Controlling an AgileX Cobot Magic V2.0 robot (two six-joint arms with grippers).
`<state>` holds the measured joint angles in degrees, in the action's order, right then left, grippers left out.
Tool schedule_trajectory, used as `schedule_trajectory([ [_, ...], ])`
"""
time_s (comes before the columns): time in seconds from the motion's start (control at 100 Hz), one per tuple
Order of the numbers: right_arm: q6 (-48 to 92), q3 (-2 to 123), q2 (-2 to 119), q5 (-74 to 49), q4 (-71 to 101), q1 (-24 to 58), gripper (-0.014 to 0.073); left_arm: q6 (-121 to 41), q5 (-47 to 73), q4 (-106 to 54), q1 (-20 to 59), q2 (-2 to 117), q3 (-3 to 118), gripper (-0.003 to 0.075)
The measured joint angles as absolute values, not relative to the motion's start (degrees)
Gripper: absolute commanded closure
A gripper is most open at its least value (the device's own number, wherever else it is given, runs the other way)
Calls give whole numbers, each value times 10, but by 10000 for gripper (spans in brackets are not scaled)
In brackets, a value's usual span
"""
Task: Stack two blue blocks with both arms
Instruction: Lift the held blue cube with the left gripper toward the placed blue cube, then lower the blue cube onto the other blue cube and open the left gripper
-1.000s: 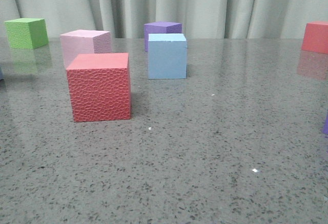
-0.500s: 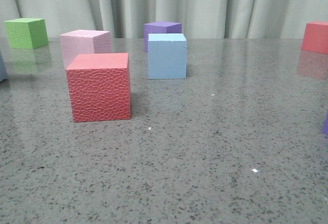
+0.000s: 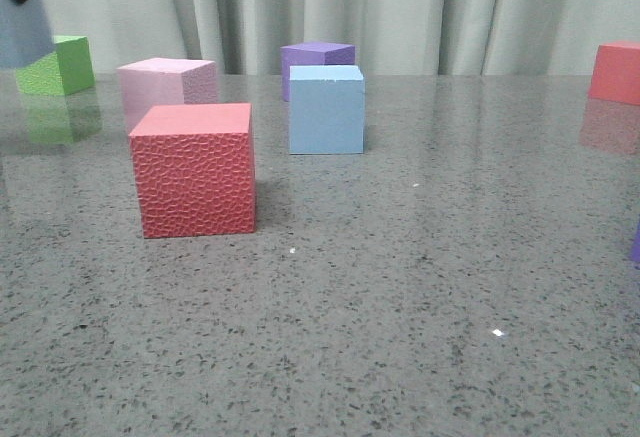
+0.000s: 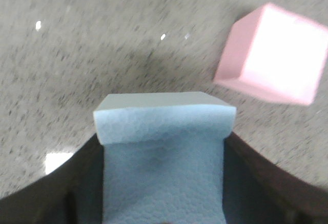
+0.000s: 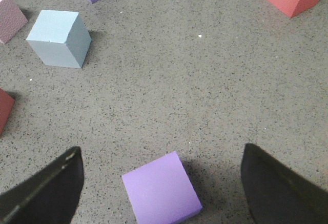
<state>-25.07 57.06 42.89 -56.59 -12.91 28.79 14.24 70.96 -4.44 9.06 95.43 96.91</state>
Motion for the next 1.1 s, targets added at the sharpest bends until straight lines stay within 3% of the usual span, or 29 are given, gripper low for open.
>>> schedule_trajectory([
  [0.66,-251,571,429,-555,-129,288,-26,269,719,-42,283,1120,1212,521],
  [1.1,-251,571,429,-549,-130,288,-26,291,719,-73,325,1162,1240,521],
])
